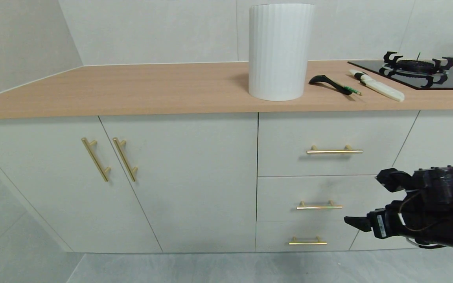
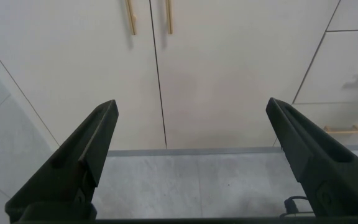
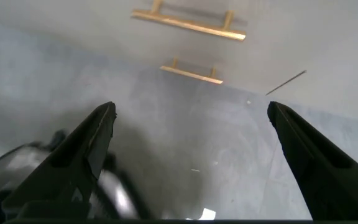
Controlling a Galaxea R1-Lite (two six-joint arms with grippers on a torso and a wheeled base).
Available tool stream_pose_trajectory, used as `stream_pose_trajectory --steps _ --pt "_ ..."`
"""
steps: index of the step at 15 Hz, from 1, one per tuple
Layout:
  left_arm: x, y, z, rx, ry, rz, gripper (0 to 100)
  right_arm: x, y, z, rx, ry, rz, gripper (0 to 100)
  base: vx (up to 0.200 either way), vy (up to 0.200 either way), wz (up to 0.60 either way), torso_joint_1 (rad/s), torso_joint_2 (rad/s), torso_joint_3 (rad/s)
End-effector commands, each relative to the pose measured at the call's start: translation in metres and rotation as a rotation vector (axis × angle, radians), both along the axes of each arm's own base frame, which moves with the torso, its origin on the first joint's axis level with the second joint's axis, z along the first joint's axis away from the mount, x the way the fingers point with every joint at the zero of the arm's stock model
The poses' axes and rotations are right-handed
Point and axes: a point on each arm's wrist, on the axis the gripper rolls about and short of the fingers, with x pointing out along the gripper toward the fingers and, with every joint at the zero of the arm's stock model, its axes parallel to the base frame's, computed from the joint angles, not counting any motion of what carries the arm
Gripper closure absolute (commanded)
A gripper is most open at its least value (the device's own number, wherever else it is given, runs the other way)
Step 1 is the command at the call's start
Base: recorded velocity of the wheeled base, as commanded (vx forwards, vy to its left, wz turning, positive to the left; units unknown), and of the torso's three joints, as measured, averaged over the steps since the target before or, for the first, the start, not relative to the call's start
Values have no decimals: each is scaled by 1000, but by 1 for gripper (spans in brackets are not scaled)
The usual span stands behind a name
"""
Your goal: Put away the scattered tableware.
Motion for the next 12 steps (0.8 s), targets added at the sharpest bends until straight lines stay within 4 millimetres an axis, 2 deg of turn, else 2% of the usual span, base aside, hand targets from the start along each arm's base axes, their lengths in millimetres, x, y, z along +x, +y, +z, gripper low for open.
stream_pose_trajectory --steps 1,3,6,12 --pt "0 0 0 0 0 0 0 37 9 -44 -46 71 -24 0 0 0 0 0 0 0" --pt "0 0 0 0 0 -2 0 52 17 -57 -50 58 -26 0 0 0 0 0 0 0" --pt "0 0 0 0 0 0 0 62 30 -76 -57 3 -38 0 0 0 0 0 0 0" --pt "0 0 0 0 0 -2 0 77 35 -97 -30 -103 -111 0 0 0 0 0 0 0"
